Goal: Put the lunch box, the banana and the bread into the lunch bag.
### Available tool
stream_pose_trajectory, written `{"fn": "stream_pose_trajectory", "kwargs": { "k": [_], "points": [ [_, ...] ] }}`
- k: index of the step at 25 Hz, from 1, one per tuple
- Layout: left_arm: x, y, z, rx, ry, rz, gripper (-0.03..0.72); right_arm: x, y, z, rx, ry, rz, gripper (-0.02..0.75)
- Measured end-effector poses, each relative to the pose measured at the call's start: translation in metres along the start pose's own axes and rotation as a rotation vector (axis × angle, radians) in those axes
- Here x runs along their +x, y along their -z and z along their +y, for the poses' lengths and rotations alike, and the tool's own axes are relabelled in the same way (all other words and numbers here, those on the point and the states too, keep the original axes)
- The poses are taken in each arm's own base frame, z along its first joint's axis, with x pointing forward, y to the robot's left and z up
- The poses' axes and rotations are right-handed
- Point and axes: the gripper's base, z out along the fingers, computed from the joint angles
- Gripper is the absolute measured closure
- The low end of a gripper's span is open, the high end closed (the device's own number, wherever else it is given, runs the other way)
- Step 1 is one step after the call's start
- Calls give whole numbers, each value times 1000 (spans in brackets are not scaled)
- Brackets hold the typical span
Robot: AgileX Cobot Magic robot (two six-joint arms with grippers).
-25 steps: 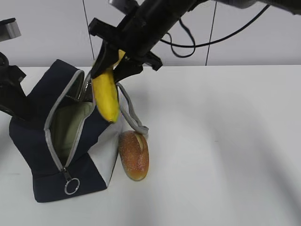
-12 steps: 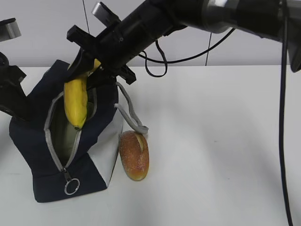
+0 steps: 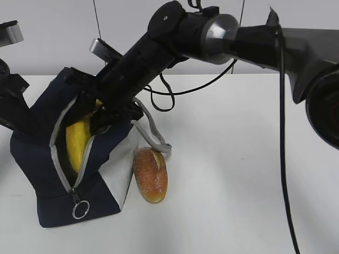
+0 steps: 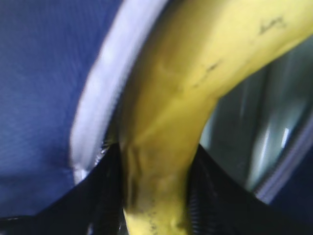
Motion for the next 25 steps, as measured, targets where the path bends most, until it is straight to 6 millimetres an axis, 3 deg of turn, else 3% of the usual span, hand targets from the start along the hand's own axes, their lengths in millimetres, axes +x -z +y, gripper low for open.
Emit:
{"fn": "stream_pose_trajectory", "kwargs": {
  "k": [6,8,9,12,14,25],
  "points": [
    [0,0,0,0,0,0,674,6,-13,1,16,17,28,451],
    [0,0,0,0,0,0,674,6,-13,1,25,22,30,413],
    [0,0,0,0,0,0,674,6,-13,0,29,24,34,379],
    [0,0,0,0,0,0,673,8,-13,-1,47,34,55,181],
    [0,0,0,0,0,0,673,10,-11,-1,58,45,77,108],
    [0,0,0,0,0,0,673,-12,32,21,287,206,-21,93]
  ]
}}
